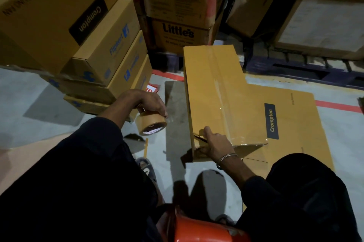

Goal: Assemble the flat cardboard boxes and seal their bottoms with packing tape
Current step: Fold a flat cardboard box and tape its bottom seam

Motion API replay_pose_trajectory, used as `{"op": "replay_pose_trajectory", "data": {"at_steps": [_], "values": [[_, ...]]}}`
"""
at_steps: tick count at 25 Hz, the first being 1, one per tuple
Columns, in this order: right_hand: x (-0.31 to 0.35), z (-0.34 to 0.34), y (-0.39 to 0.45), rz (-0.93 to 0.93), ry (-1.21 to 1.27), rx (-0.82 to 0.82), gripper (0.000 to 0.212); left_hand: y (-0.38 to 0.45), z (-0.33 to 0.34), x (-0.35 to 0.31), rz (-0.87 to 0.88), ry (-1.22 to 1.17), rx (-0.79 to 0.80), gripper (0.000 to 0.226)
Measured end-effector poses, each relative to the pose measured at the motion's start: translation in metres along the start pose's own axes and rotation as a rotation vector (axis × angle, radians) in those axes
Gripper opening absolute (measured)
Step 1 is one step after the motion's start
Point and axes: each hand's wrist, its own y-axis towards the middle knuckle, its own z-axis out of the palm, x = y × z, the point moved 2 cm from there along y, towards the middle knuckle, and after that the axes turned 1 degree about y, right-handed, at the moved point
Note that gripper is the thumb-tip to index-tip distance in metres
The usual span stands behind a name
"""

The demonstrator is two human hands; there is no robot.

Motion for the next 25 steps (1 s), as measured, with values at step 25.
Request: {"op": "replay_pose_trajectory", "data": {"at_steps": [25], "values": [[-0.146, -0.067, 0.061, 0.408, 0.228, -0.326, 0.034, 0.118, 0.089, -0.037, -0.069, -0.973, -0.617, 0.03]]}}
